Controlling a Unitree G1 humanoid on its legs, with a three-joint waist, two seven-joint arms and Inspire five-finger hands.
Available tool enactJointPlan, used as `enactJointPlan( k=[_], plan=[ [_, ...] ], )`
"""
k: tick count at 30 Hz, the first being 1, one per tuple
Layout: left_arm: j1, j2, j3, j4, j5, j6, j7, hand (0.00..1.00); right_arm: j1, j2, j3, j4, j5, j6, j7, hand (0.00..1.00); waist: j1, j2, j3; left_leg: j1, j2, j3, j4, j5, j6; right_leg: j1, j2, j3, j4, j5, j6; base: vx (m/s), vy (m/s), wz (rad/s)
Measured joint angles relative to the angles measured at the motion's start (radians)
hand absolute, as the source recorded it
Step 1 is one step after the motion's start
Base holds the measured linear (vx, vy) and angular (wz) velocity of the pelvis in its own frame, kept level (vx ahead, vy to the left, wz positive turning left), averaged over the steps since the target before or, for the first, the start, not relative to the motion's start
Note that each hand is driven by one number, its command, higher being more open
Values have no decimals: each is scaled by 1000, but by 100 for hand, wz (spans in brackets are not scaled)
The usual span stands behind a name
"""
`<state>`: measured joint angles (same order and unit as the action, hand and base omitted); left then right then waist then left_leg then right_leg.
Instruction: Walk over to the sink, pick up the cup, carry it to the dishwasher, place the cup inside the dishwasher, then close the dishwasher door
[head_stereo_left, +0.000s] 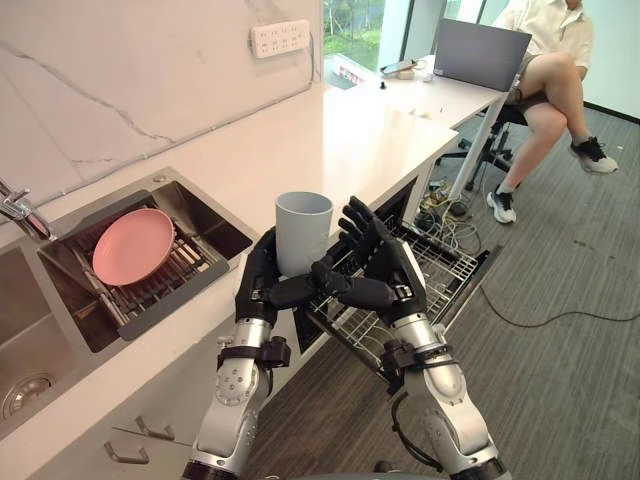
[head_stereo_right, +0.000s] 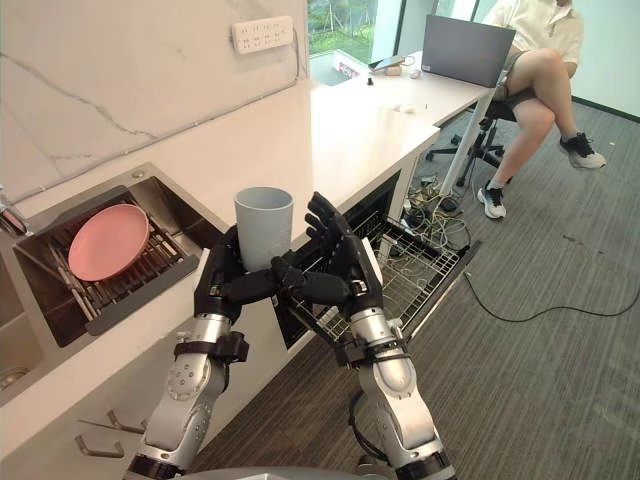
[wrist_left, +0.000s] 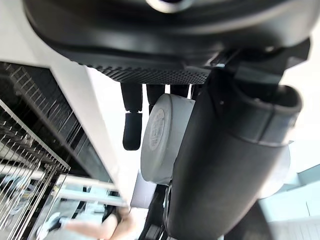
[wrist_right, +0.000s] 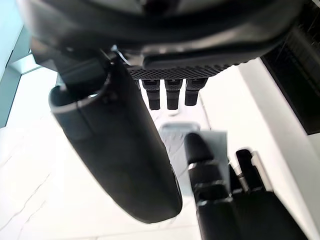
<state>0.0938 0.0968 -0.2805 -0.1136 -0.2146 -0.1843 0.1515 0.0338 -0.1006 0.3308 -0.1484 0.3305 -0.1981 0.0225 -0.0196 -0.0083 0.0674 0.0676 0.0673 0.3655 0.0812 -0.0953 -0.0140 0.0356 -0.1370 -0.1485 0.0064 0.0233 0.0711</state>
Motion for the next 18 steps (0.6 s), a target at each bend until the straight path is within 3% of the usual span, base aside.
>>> enactJointPlan(
  k=[12,13,18],
  plan=[
    [-7,-11,-23,8,55,0,14,30,-7,0,0,7,-20,-3,-74,90,0,-3,-8,-21,-19,-39,-12,17,14,-3,-18,-26,0,0,0,-19,11,10],
    [-9,-8,-25,10,64,0,17,30,-7,0,0,10,-22,-3,-77,30,0,-4,-11,-23,-20,-42,-12,18,15,-3,-19,-27,0,0,0,-29,14,11],
    [-17,27,-28,15,150,3,37,30,-10,0,5,25,-31,-1,-91,30,1,-25,-31,-40,-24,-56,-11,28,17,-13,-22,-30,1,0,0,-36,0,8]
  ],
)
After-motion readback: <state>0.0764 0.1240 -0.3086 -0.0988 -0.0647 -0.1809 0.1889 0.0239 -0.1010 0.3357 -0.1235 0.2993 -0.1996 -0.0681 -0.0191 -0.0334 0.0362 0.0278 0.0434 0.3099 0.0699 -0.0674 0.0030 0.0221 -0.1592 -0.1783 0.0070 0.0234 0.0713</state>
